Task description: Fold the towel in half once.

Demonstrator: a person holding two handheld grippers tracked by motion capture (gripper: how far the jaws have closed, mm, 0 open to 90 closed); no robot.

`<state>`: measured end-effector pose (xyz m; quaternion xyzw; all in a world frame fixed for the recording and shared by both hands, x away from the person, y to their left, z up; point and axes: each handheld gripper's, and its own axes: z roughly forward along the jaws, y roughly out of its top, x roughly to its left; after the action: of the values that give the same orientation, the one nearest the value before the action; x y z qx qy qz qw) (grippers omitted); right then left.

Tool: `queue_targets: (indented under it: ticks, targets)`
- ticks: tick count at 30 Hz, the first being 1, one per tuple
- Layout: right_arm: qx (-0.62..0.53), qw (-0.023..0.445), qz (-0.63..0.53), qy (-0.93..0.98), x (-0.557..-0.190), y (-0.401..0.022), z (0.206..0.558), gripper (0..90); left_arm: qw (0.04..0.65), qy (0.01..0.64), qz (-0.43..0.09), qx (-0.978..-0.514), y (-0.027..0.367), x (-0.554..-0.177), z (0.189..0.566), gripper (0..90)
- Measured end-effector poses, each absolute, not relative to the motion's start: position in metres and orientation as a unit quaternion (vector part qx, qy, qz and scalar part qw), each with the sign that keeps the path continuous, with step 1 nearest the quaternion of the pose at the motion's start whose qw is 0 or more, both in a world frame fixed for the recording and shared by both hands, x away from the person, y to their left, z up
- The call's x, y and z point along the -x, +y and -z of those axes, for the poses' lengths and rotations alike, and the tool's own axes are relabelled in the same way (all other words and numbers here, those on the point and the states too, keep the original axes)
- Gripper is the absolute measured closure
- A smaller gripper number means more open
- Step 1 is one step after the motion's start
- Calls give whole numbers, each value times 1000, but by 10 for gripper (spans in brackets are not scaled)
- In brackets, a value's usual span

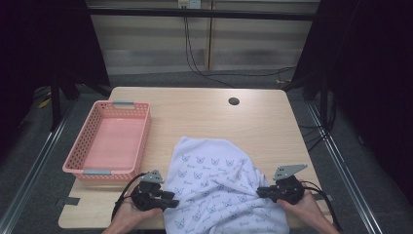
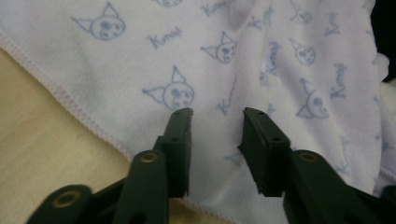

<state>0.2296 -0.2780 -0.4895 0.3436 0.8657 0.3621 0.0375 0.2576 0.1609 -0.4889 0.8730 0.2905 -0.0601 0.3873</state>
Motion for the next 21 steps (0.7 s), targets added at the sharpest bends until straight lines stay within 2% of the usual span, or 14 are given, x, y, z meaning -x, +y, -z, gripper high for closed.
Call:
queue_targets:
  ticks: [3,4,9,15,21]
  targets:
    - [-353,47,-382,853,-239,-282,483,682,396,292,42,-870,159,-268,485,604]
    - [-359,56,-389,846,-246,-284,478,634,412,299,32,-860,155,-284,481,620]
    - [-383,84,-424,816,-275,-288,465,577,421,334,-6,-843,147,-337,485,641]
    - [-405,99,-427,803,-304,-285,462,519,412,351,-46,-840,120,-362,482,589]
    - [-416,73,-389,819,-320,-273,484,453,402,379,-60,-831,119,-384,492,493]
